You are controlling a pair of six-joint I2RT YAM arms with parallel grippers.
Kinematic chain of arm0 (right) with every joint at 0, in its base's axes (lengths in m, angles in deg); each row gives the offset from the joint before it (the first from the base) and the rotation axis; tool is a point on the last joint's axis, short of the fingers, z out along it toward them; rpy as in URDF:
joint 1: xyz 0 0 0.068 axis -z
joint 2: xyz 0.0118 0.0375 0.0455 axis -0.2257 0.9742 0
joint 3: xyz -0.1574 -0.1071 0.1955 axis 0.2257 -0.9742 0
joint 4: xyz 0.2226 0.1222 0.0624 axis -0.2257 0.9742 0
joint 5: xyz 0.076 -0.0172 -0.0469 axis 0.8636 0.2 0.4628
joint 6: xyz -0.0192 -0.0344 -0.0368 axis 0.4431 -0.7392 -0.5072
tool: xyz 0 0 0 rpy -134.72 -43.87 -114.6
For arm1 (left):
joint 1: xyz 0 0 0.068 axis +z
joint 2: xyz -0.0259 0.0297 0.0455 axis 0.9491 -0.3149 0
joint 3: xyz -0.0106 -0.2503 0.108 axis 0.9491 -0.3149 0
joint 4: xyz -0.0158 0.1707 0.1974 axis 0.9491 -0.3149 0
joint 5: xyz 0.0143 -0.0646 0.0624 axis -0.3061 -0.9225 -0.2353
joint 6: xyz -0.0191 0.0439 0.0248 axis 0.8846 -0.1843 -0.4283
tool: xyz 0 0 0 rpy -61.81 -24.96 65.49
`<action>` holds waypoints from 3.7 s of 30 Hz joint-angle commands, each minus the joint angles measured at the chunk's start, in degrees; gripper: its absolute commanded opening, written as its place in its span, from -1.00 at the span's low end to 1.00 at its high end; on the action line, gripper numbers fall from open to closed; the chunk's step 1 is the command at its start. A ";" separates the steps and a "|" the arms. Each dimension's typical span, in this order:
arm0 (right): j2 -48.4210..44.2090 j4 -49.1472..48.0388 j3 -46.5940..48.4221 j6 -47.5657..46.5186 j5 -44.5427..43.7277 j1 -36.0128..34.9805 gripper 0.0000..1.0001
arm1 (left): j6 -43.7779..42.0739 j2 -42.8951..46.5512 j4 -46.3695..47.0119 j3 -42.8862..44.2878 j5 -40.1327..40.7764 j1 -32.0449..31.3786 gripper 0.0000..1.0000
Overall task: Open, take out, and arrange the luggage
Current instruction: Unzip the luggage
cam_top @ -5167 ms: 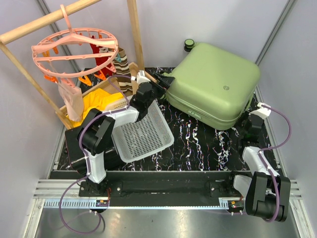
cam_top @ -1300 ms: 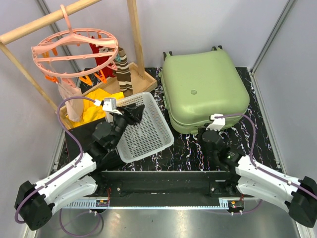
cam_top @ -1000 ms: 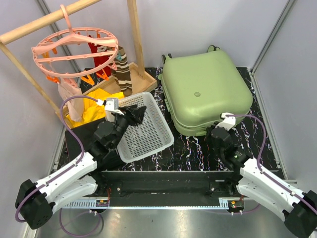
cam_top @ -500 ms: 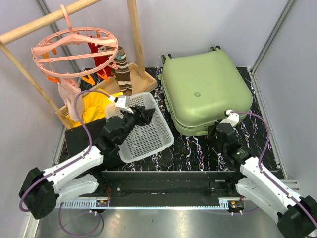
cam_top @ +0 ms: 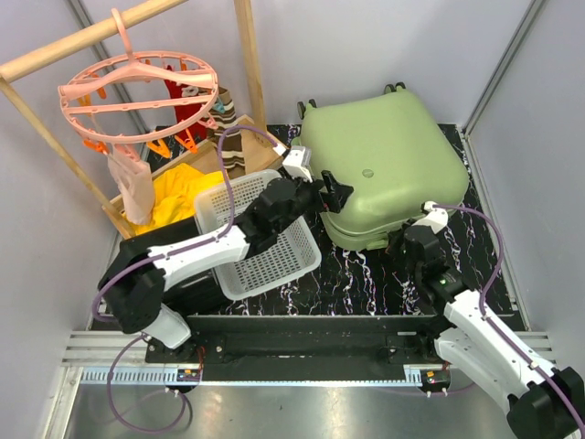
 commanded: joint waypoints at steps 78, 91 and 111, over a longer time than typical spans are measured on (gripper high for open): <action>5.27 -18.01 -2.18 -13.00 -12.57 20.29 -1.00 | 12.30 -27.17 -4.86 10.51 -12.21 9.85 0.87; 4.56 -17.57 -2.62 -12.21 -9.75 20.20 -1.00 | 17.22 -30.16 -1.44 12.18 -13.00 9.85 0.93; 3.77 -17.57 -2.98 -12.38 -7.82 20.20 -1.00 | 27.86 -26.91 10.68 4.27 -11.15 8.98 0.89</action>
